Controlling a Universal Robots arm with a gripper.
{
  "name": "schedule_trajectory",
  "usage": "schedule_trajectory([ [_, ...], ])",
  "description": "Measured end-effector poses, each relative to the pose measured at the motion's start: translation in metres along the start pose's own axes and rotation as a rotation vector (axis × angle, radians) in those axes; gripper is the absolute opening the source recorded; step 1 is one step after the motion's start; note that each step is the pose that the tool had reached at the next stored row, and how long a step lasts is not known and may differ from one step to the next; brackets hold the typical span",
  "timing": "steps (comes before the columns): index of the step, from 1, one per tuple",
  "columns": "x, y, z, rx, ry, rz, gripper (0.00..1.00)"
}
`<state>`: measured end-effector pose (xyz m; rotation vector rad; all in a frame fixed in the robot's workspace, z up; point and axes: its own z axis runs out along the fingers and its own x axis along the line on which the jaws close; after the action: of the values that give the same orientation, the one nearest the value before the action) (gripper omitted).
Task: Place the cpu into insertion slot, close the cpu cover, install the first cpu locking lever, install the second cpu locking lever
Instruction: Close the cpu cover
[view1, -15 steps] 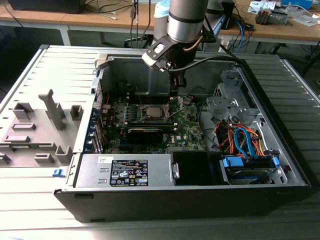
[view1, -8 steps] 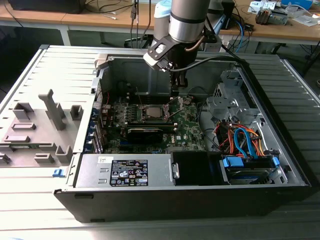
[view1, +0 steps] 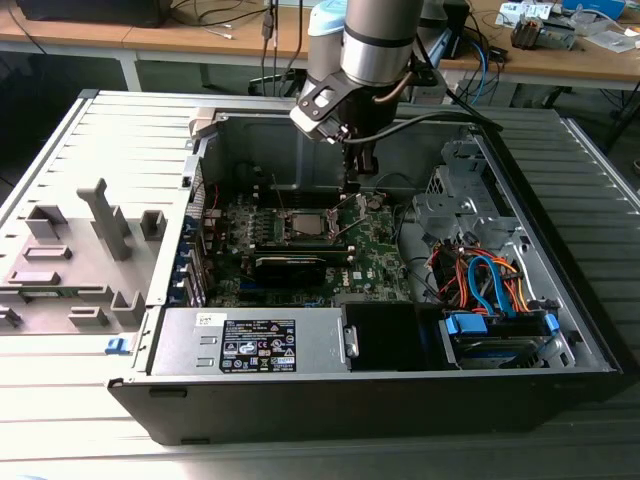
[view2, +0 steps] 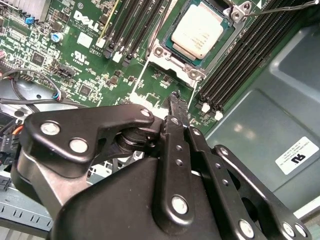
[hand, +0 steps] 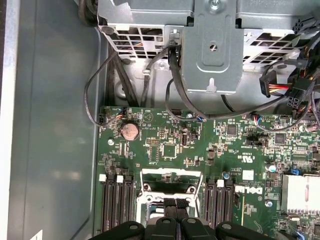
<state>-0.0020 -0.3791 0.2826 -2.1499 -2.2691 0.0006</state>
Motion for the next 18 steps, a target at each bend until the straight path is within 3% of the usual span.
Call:
schedule_trajectory([
  [18,-0.0003,0.0052,0.0005,0.0000,0.0000,0.000,0.11],
])
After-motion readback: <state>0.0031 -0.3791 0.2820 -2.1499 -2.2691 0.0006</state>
